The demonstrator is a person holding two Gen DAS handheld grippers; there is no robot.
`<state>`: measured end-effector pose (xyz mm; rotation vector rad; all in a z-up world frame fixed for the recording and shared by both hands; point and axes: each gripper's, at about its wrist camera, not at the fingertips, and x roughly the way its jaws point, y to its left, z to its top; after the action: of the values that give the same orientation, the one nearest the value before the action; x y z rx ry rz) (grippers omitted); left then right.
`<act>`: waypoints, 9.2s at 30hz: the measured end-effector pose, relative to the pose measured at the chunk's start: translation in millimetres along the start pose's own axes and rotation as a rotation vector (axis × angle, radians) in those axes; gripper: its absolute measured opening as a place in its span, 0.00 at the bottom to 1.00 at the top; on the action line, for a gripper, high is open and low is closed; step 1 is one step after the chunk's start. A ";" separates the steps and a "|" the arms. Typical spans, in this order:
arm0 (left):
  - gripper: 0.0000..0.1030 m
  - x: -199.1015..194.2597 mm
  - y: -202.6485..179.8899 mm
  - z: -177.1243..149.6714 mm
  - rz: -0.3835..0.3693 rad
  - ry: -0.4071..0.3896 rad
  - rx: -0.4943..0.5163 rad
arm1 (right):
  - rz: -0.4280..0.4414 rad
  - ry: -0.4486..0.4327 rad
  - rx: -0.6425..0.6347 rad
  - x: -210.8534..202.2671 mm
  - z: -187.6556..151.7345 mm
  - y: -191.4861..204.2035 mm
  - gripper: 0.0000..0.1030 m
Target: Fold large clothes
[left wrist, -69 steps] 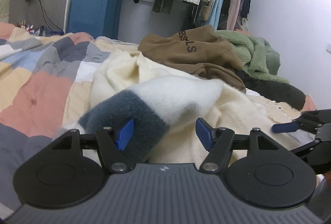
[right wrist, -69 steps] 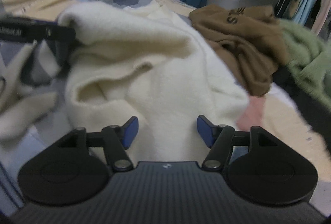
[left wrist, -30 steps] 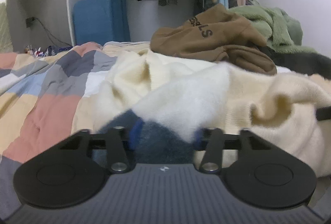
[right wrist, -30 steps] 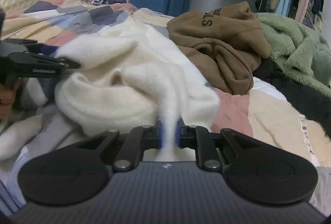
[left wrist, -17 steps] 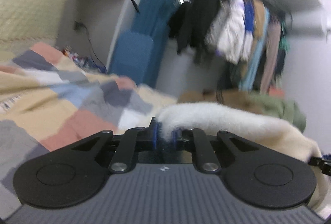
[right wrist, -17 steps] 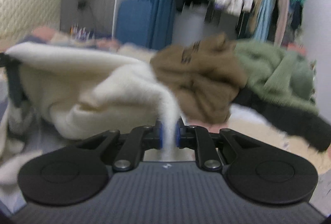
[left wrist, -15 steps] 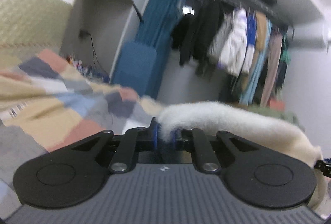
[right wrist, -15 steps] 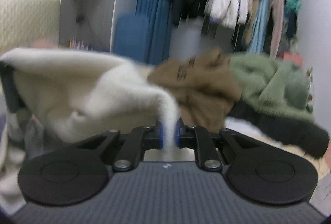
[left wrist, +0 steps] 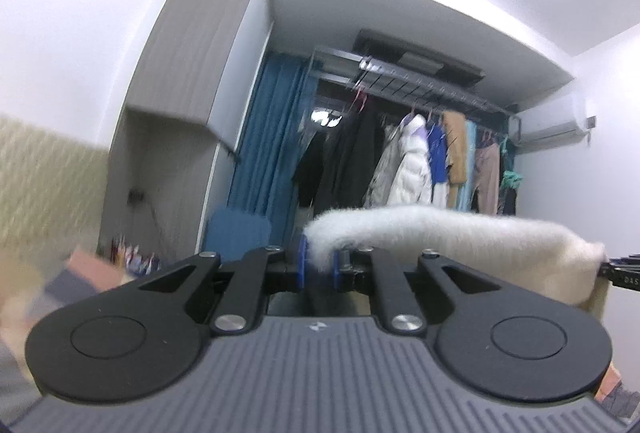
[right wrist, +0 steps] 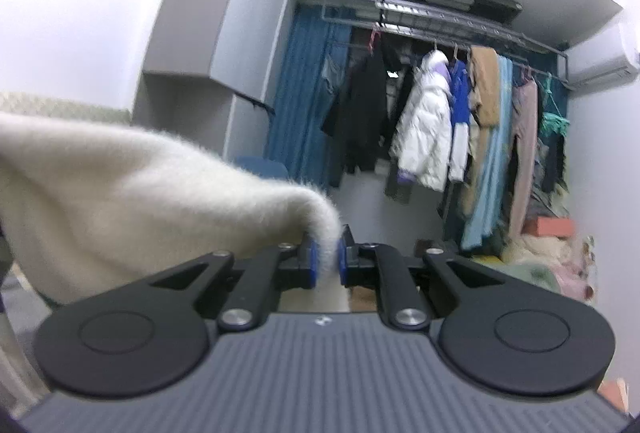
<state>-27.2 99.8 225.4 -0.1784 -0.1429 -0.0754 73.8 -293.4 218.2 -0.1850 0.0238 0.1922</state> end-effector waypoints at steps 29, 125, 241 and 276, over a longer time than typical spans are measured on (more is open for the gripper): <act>0.14 251.7 93.3 -121.8 0.177 0.361 -0.013 | 0.024 0.216 0.088 260.1 -30.6 13.5 0.13; 0.08 173.1 201.7 -269.3 0.688 0.751 0.109 | -0.234 0.696 0.245 154.9 -242.4 -73.5 0.09; 0.53 101.0 91.9 -394.1 0.260 0.900 -0.693 | 0.508 0.687 0.322 130.7 -284.8 162.9 0.13; 0.11 85.9 112.7 -336.8 0.509 1.092 -0.368 | 0.376 0.680 0.159 113.5 -286.2 162.4 0.14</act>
<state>112.9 143.7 -109.3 -0.5102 1.0111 0.3139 152.2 -168.4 -97.1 -0.0784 0.7526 0.4934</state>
